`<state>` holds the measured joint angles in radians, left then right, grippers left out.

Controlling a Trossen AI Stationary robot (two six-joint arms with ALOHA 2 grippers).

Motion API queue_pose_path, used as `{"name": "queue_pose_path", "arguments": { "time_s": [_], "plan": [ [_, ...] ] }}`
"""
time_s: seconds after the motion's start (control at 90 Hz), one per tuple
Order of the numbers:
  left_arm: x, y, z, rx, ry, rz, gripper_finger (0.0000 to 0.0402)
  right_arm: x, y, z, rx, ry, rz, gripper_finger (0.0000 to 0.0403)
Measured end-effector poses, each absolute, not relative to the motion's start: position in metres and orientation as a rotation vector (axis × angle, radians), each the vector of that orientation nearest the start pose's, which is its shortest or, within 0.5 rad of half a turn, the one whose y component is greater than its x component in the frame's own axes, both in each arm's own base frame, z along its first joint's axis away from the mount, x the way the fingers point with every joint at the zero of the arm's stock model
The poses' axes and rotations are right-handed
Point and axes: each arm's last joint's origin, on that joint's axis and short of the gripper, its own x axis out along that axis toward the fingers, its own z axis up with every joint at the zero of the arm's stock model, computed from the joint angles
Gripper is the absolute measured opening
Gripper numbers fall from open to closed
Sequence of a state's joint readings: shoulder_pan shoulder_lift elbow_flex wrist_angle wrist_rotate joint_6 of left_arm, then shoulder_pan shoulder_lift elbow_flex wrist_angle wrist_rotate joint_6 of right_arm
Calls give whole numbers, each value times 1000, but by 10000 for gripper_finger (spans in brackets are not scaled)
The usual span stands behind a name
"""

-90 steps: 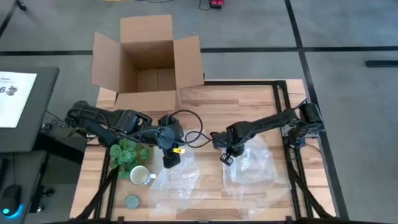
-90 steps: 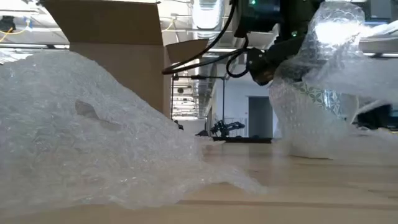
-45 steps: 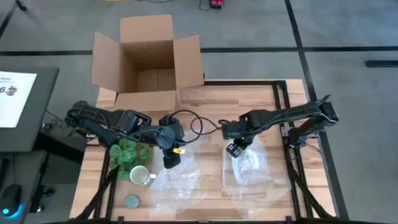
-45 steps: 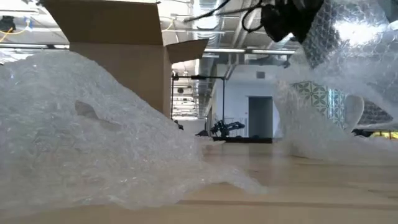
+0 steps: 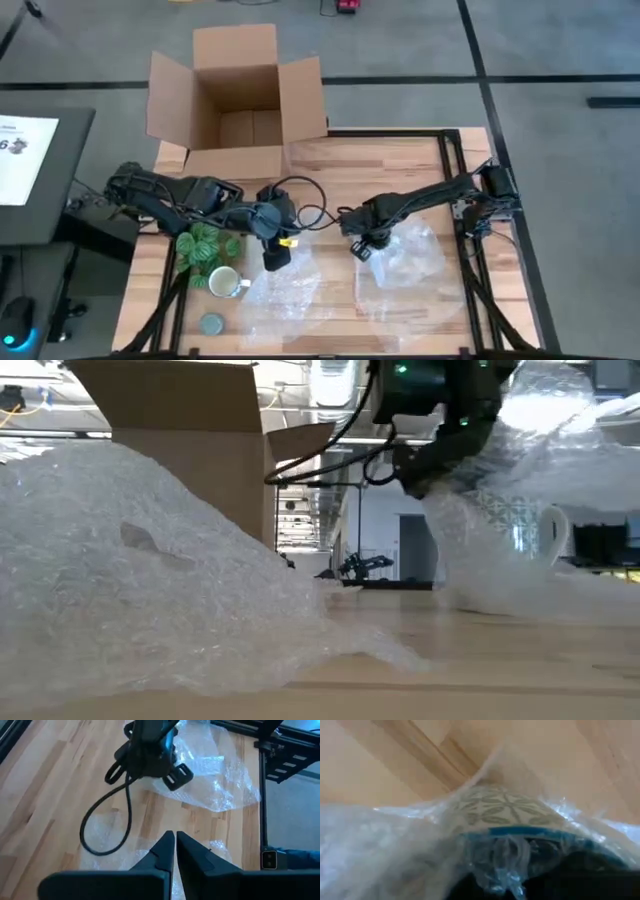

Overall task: Wrap mug
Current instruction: Wrap the green mug with bubble wrap

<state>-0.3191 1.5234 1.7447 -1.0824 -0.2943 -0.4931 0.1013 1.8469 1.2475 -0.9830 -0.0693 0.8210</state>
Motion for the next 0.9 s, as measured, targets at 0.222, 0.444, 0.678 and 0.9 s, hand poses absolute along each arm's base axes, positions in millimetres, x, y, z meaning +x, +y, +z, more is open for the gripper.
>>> {"name": "queue_pose_path", "arguments": {
  "time_s": [0.222,0.444,0.678,0.9],
  "plan": [
    [283,-85,407,-205,799,177,0,327,32,219,583,1463,-471,0],
    [283,-85,407,-205,800,178,0,306,32,270,661,1351,-461,0],
    [283,-85,407,-205,800,177,0,296,39,276,727,1285,-464,0],
    [283,-85,407,-202,800,176,0,308,38,222,672,1393,-498,0]
  ]
}}
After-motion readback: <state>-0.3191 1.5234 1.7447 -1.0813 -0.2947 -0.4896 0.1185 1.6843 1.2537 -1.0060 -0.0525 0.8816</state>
